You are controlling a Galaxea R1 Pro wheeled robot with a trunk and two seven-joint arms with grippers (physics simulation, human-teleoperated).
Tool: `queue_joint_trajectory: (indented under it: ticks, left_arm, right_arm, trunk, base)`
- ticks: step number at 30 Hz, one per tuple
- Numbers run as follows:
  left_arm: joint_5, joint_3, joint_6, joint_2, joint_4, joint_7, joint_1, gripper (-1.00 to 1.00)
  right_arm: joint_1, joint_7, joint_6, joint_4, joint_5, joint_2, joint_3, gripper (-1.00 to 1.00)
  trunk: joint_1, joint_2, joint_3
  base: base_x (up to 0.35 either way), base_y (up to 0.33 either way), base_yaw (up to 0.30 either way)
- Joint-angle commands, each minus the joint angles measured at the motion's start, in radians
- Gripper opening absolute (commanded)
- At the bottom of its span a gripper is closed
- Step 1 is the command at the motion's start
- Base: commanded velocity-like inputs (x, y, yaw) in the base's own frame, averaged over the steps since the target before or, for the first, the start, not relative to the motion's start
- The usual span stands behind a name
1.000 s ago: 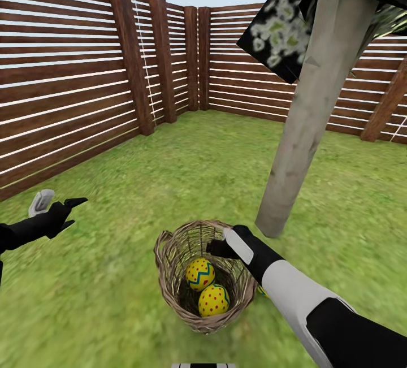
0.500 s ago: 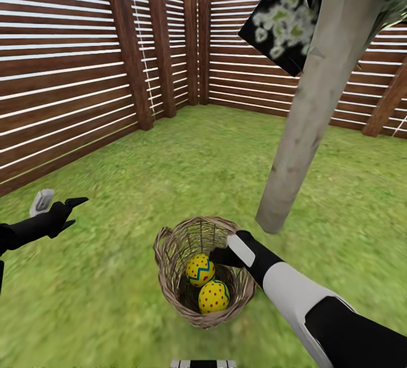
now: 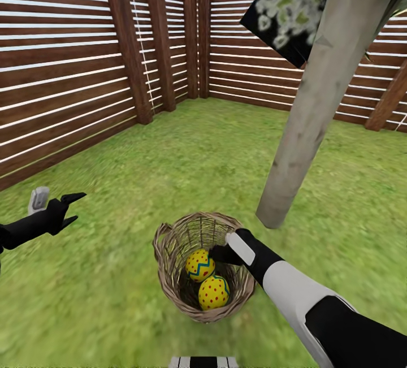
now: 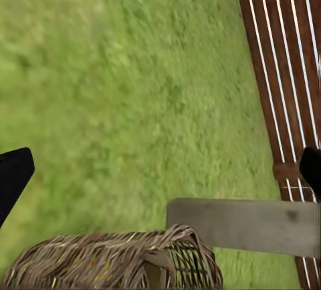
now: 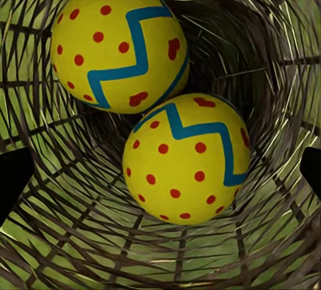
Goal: Take the three Easter eggs out of the wicker basket on the lawn in the garden, then place them on the lawn next to a single tree (choose any tree) so that all three eggs are next to the same tree and none are left in the basket.
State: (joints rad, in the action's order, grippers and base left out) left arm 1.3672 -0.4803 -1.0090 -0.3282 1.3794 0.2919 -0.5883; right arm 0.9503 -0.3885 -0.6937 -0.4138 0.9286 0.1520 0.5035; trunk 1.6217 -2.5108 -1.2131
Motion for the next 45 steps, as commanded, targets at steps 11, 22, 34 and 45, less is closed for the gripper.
queue_joint_trajectory:
  ticks: [11,22,34,45]
  left_arm:
    - [0.015,-0.001,-0.003,0.0,0.0,0.01,-0.001,1.0]
    - [0.015,-0.001,-0.005,0.0,0.0,0.011,-0.001,1.0]
    - [0.014,-0.001,-0.006,0.0,0.002,0.01,-0.001,1.0]
    - [0.013,0.004,-0.007,0.001,0.003,0.01,-0.001,1.0]
  right_arm:
    - [0.001,-0.009,-0.007,-0.002,0.013,-0.001,0.007,1.0]
    - [0.004,-0.007,-0.01,-0.006,0.015,0.002,0.007,1.0]
    - [0.003,-0.007,-0.002,-0.034,0.017,0.012,0.007,1.0]
    - [0.002,-0.018,0.003,-0.029,0.016,0.012,0.007,1.0]
  trunk:
    - [0.004,-0.002,-0.036]
    - [0.009,-0.005,-0.078]
    - [0.012,-0.007,-0.105]
    - [0.014,-0.008,-0.125]
  base:
    - [0.0,0.0,0.0]
    - [0.0,0.0,0.0]
    - [0.0,0.0,0.0]
    - [0.0,0.0,0.0]
